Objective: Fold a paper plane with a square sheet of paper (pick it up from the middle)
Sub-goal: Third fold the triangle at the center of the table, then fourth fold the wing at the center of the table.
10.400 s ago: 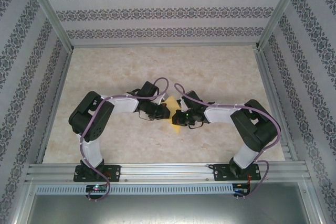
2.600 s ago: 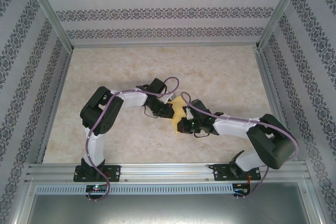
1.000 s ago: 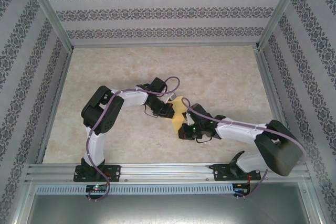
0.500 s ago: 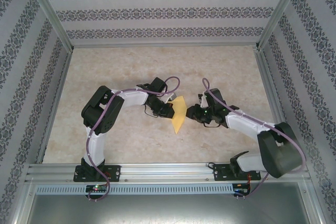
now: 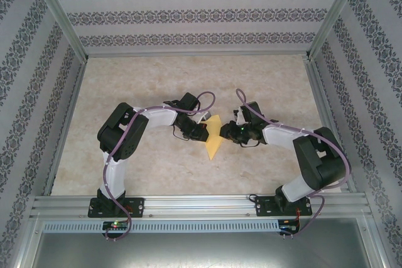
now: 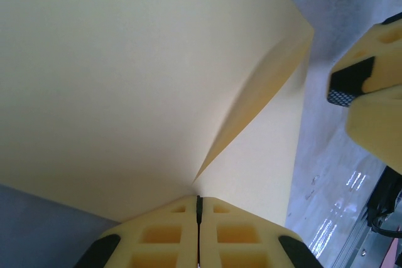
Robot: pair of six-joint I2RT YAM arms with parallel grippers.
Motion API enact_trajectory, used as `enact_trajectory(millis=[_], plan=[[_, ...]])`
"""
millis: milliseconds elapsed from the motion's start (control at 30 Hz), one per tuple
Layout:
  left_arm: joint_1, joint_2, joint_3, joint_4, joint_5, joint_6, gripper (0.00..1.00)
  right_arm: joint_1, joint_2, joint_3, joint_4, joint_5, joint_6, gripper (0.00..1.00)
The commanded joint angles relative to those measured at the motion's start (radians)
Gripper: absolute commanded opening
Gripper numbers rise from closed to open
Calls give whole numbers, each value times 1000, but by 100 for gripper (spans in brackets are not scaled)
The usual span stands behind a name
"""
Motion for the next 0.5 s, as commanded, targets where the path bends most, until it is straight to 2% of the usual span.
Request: enact_trajectory(millis=[0,333,467], plan=[[-2,67,-53,-88,-163,15,8,-15,14,27,-23,20,-35,29],[-2,74,-55,-87,-162,17,8,-16,91,46,33,-38,-22,29],[-2,76,-55,-90,-161,18,8,-14,77,32,69,-64,-10,29]])
